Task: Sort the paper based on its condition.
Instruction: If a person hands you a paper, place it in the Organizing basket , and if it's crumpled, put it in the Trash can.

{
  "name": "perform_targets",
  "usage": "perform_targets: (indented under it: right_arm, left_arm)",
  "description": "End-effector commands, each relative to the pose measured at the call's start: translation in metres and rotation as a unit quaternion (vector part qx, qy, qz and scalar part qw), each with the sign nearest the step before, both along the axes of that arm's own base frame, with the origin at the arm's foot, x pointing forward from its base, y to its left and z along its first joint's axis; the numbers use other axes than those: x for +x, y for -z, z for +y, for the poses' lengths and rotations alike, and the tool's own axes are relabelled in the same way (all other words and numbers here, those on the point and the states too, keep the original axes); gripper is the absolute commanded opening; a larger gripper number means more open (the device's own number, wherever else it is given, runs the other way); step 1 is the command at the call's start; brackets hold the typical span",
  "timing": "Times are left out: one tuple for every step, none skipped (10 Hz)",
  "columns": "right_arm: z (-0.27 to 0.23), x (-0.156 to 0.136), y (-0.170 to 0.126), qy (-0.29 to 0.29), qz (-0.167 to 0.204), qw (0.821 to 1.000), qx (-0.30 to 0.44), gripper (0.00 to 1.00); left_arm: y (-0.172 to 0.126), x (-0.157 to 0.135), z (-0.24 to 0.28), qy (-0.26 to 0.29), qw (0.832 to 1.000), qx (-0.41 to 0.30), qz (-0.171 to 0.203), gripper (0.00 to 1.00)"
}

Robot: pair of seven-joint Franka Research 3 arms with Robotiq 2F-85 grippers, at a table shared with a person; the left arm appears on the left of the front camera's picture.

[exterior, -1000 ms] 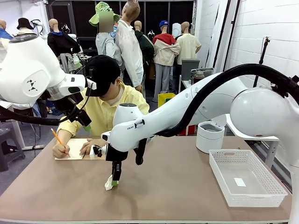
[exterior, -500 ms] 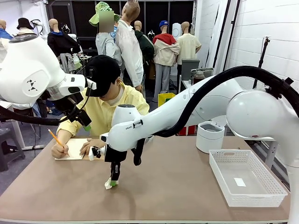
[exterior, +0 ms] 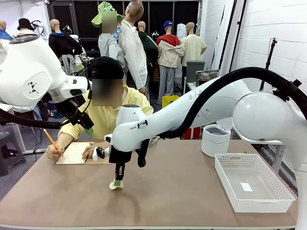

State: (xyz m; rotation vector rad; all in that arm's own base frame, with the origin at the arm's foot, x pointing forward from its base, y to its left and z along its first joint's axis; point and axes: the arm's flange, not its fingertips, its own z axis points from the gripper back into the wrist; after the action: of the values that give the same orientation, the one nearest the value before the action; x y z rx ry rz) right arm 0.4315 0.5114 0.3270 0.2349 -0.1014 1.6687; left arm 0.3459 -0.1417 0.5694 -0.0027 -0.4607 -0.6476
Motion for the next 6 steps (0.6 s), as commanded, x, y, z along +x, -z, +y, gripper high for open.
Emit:
perform_targets:
  right_arm:
    - [-0.060,-0.005,-0.036,0.094,-0.021,0.995,-0.010,0.00]
    - [-0.087,-0.004,-0.055,0.131,-0.040,0.990,-0.021,0.00]
    - [-0.106,-0.003,-0.070,0.160,-0.051,0.985,-0.032,0.00]
    - [-0.130,0.000,-0.091,0.197,-0.067,0.976,-0.062,0.00]
    - [-0.156,0.006,-0.110,0.233,-0.075,0.966,-0.083,0.00]
    - [-0.174,0.011,-0.125,0.262,-0.084,0.956,-0.096,0.00]
  left_arm:
    - [-0.001,0.000,0.001,0.000,1.000,-0.001,0.000,1.00]
    - [-0.001,0.000,0.001,0.000,1.000,-0.001,0.000,1.00]
    - [-0.001,0.000,0.001,0.000,1.000,-0.001,0.000,1.00]
    - [-0.001,0.000,0.001,0.000,1.000,-0.001,0.000,1.00]
    - [-0.001,0.000,0.001,0.000,1.000,-0.001,0.000,1.00]
    - [-0.001,0.000,0.001,0.000,1.000,-0.001,0.000,1.00]
